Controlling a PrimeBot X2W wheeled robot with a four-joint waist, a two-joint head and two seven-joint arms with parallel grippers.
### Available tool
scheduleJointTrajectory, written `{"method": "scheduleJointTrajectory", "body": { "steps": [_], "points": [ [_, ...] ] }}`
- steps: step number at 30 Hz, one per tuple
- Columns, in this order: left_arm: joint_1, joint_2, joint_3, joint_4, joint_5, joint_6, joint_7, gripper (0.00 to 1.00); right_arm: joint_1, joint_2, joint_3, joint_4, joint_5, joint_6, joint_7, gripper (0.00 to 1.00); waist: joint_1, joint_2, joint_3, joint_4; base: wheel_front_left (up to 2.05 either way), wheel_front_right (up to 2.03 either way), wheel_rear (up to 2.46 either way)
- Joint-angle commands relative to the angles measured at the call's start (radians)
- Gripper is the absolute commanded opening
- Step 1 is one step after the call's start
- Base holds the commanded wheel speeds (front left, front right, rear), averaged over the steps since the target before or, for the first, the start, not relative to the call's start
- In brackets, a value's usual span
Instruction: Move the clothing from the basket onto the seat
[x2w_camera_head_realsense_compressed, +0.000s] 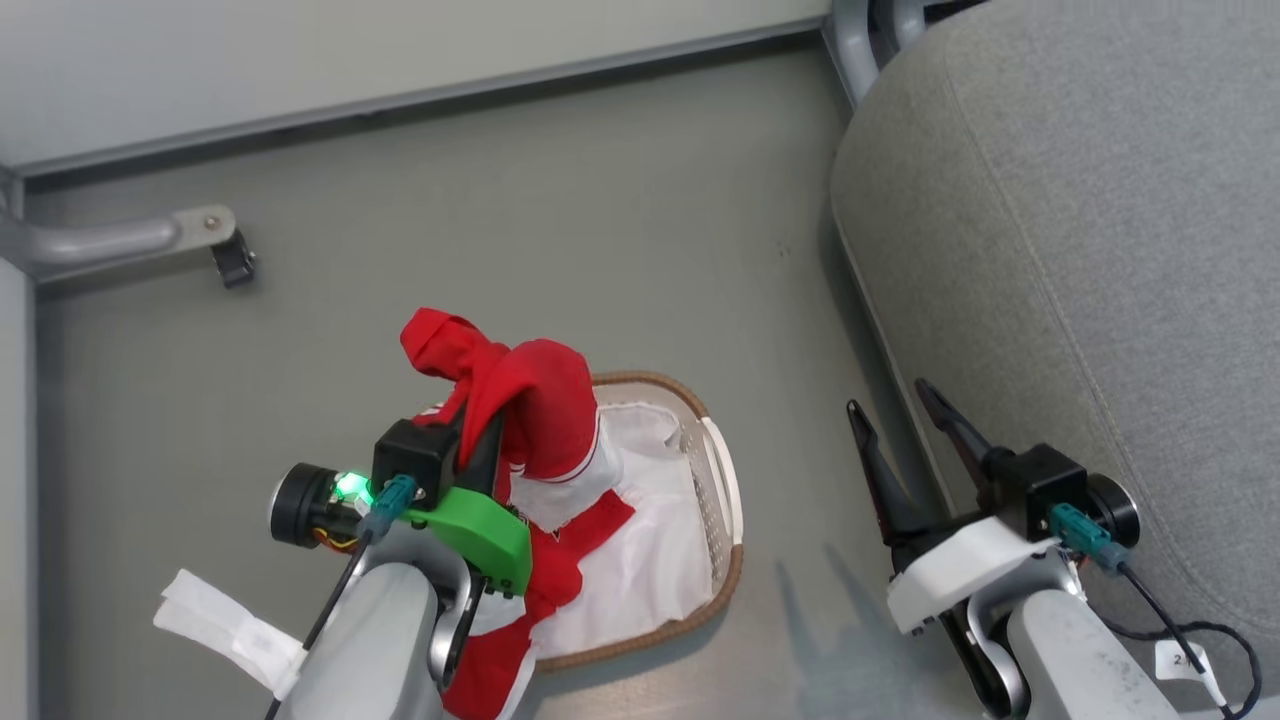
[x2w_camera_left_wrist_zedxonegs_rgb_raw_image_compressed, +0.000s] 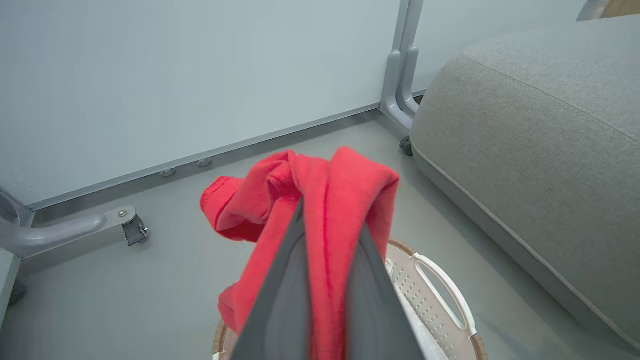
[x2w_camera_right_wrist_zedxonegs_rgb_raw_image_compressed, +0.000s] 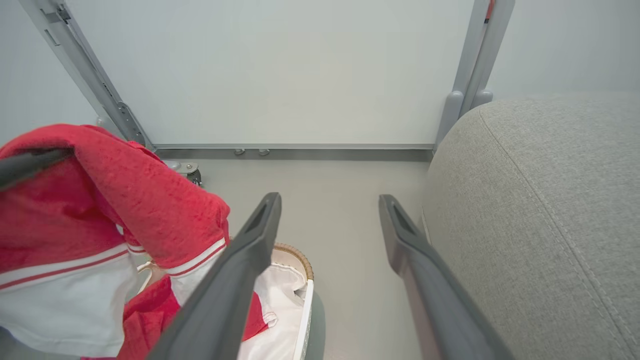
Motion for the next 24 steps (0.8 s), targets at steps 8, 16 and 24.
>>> {"method": "scheduleJointTrajectory", "body": {
  "steps": [8, 16, 24],
  "points": [
    [0.061, 0.001, 0.03, -0.201, -0.031, -0.012, -0.001, 0.0, 0.084, 0.0, 0.001, 0.008, -0.012, -0.001, -0.002, 1.0, 0.0, 0.0, -0.191, 0.057, 0.0, 0.0, 0.0],
    [0.053, 0.001, 0.002, -0.352, -0.077, -0.001, -0.001, 0.0, 0.119, 0.003, 0.013, 0.017, -0.006, -0.001, -0.002, 1.0, 0.0, 0.0, -0.233, 0.047, 0.0, 0.0, 0.0],
    [0.046, 0.002, -0.045, -0.403, -0.133, 0.008, -0.001, 0.0, 0.037, -0.045, 0.154, -0.013, -0.044, -0.001, -0.002, 1.0, 0.0, 0.0, -0.228, 0.052, 0.0, 0.0, 0.0]
  ]
}}
